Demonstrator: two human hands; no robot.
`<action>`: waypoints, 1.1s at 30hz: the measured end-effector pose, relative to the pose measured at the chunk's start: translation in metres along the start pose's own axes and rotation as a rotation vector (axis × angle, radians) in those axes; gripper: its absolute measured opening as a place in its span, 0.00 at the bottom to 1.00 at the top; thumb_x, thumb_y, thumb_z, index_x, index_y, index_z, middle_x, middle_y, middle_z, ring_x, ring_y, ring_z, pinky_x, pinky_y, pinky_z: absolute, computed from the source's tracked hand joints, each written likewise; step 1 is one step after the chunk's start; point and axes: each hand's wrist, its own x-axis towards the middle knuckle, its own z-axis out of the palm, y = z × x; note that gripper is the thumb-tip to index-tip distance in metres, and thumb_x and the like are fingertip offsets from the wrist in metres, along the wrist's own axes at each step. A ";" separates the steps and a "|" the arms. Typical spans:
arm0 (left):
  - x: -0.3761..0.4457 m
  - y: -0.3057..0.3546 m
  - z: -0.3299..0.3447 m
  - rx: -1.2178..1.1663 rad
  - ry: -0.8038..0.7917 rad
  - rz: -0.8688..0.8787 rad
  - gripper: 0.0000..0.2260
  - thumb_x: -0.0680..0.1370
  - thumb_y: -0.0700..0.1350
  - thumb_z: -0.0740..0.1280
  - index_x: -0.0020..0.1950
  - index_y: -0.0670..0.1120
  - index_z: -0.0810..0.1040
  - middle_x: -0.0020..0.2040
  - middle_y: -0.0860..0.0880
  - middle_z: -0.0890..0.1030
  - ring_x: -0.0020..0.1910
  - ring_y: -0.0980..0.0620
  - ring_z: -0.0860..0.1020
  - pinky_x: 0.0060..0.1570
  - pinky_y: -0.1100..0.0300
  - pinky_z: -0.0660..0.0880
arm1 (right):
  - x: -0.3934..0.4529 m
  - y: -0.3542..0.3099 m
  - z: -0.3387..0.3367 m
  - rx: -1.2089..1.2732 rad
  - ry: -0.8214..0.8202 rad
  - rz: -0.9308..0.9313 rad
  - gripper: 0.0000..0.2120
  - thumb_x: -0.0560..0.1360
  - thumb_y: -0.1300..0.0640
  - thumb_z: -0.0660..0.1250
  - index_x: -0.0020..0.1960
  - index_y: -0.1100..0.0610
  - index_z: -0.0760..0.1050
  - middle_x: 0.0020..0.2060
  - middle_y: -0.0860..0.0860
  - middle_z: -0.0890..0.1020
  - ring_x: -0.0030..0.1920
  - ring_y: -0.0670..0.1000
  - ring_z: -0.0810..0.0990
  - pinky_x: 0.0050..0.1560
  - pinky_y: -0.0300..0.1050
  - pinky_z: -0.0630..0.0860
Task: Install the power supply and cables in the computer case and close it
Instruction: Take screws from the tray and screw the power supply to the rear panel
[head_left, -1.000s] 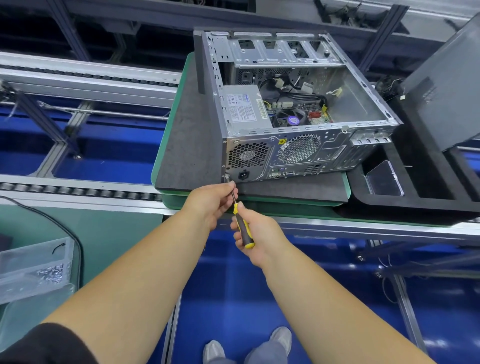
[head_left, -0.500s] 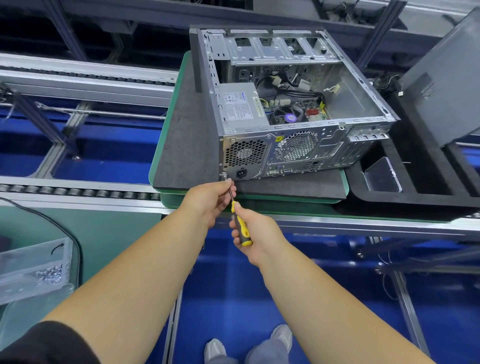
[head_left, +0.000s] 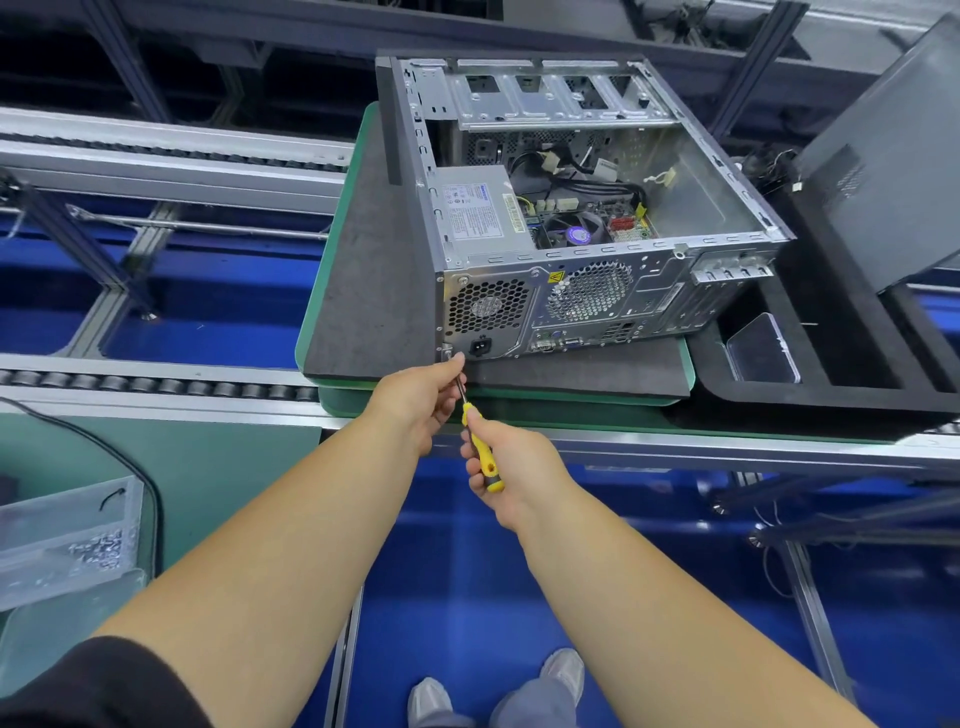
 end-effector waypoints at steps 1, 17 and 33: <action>-0.001 -0.001 -0.001 -0.021 -0.037 0.007 0.07 0.75 0.48 0.73 0.42 0.44 0.83 0.34 0.52 0.82 0.32 0.58 0.78 0.33 0.67 0.76 | 0.000 -0.001 0.001 0.002 0.003 0.010 0.16 0.78 0.47 0.68 0.43 0.60 0.81 0.26 0.49 0.79 0.26 0.45 0.73 0.25 0.37 0.70; 0.007 0.000 -0.002 -0.004 -0.018 0.005 0.06 0.72 0.45 0.75 0.39 0.43 0.82 0.30 0.51 0.81 0.26 0.60 0.76 0.25 0.69 0.72 | -0.001 -0.003 0.003 0.017 -0.031 0.049 0.21 0.81 0.44 0.61 0.44 0.60 0.82 0.27 0.49 0.76 0.26 0.46 0.71 0.26 0.37 0.67; -0.001 -0.003 -0.006 -0.070 -0.155 0.044 0.06 0.79 0.43 0.67 0.51 0.43 0.82 0.42 0.50 0.86 0.41 0.57 0.84 0.41 0.64 0.79 | 0.000 -0.005 0.002 0.062 -0.079 0.075 0.21 0.81 0.45 0.62 0.43 0.61 0.82 0.26 0.49 0.77 0.23 0.45 0.71 0.22 0.36 0.68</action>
